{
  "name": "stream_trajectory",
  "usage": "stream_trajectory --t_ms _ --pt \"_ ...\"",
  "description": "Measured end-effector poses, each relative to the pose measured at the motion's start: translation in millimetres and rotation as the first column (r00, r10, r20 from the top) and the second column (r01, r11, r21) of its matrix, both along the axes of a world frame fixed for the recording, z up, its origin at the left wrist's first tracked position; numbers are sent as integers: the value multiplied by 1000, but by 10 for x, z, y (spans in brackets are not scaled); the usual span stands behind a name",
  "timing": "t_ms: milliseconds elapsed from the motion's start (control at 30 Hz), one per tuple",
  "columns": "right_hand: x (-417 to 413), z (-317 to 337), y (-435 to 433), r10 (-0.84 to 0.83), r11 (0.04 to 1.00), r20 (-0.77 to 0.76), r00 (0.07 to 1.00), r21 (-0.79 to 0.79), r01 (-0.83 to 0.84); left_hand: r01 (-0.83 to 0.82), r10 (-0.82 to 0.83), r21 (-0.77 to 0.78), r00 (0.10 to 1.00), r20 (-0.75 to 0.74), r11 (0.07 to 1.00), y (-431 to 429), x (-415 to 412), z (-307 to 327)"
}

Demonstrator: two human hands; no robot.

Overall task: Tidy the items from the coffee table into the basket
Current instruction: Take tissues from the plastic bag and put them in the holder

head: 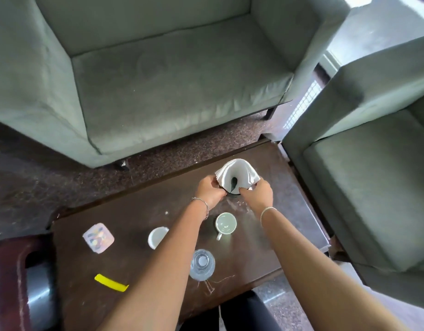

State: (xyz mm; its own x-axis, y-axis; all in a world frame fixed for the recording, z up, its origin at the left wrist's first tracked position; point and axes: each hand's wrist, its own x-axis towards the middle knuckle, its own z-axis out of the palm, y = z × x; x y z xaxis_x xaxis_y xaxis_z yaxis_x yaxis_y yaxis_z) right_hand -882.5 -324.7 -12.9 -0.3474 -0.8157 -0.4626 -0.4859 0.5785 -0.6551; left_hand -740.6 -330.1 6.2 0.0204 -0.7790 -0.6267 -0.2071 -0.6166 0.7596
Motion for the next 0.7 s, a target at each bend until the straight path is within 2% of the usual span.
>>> stream_trajectory --t_ms 233,500,700 --pt "-674 -21 -496 -53 998 13 998 -13 54 54 -53 12 995 -81 998 -482 -637 -75" --pt "-1305 -443 -1000 31 997 -1 1000 74 -31 120 -120 64 993 -16 991 -934 -1164 -570" --pt "-1446 -745 -1167 79 991 13 997 110 -80 81 -82 124 997 0 989 -1048 -1327 -875"
